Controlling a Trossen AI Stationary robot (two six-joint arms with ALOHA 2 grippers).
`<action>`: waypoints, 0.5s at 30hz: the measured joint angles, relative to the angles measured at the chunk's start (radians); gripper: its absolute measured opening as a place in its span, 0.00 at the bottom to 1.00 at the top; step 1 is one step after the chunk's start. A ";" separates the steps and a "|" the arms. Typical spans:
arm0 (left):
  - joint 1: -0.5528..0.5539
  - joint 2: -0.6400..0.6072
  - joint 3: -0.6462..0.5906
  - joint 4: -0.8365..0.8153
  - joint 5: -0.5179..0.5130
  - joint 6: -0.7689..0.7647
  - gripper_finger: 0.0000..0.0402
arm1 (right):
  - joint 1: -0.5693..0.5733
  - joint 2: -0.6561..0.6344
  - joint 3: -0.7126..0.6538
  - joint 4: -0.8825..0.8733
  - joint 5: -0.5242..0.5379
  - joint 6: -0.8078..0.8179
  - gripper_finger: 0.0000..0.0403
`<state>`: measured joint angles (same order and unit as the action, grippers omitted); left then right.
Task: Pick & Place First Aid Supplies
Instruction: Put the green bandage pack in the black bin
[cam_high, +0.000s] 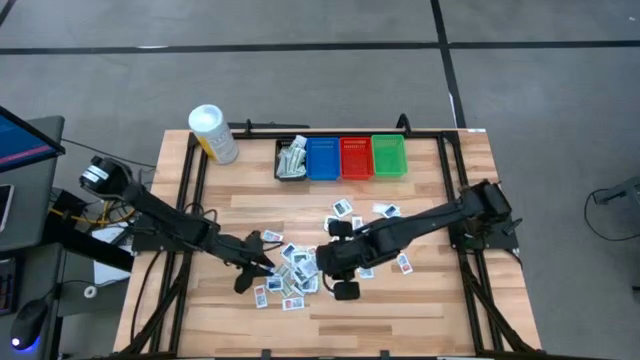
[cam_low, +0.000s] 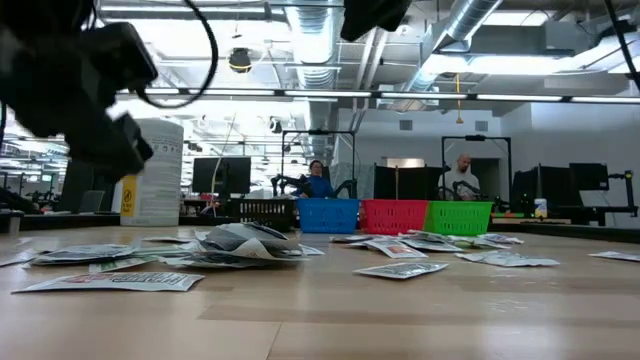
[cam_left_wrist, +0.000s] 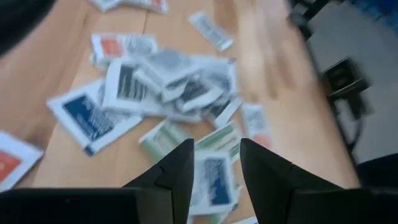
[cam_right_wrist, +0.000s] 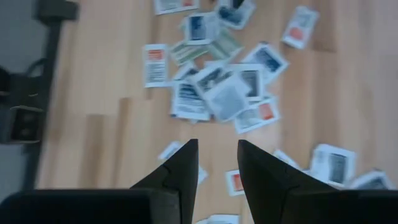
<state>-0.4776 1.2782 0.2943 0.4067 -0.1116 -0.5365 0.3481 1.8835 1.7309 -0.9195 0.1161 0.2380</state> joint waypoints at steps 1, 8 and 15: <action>0.001 0.025 0.000 0.002 0.000 0.000 0.33 | 0.001 0.000 0.000 0.000 0.029 0.008 0.26; 0.001 0.151 0.000 0.118 -0.059 0.008 0.33 | 0.004 0.002 0.000 0.031 0.069 0.091 0.26; 0.002 0.216 0.034 0.137 -0.109 0.047 0.33 | 0.020 0.002 0.000 0.061 0.069 0.127 0.26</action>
<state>-0.4759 1.4947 0.3282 0.5433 -0.2203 -0.4893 0.3684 1.8858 1.7306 -0.8581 0.1848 0.3655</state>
